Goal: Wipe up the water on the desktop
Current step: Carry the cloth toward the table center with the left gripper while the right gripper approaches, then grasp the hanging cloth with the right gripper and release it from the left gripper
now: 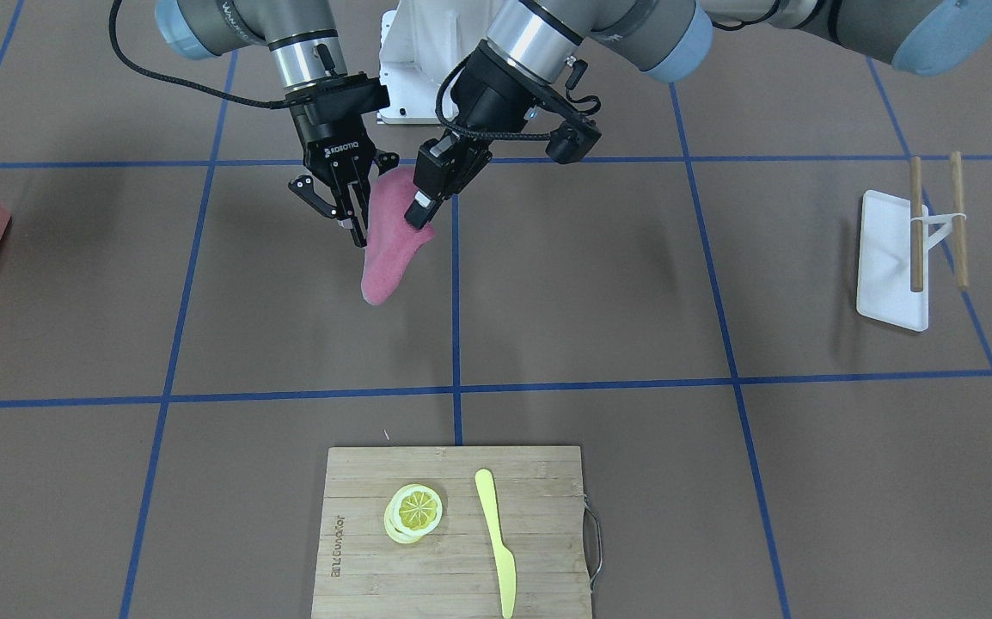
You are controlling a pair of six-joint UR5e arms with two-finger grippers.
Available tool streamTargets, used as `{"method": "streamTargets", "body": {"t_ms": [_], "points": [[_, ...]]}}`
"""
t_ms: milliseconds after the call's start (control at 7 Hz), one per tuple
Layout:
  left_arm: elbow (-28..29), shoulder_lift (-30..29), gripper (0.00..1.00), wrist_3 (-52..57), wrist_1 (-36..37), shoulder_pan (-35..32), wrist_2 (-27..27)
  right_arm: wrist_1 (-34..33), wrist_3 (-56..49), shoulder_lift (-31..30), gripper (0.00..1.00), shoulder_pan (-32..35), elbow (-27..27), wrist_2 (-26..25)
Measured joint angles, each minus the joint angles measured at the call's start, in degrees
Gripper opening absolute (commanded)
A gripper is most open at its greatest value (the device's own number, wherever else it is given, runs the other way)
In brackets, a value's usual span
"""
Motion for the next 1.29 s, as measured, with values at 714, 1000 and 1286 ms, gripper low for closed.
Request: {"method": "streamTargets", "body": {"t_ms": [714, 1000, 1286], "points": [[-0.3, 0.6, 0.00, 0.2, -0.1, 0.0, 0.0, 0.4, 3.3, -0.2, 0.00, -0.2, 0.2, -0.7], [-2.0, 0.7, 0.00, 0.2, -0.1, -0.1, -0.1, 0.4, 3.5, -0.6, 0.00, -0.4, 0.1, -0.8], [-3.5, 1.8, 0.00, 0.3, -0.1, -0.5, -0.1, 0.4, 3.5, -0.6, 0.00, -0.4, 0.8, -0.8]]}}
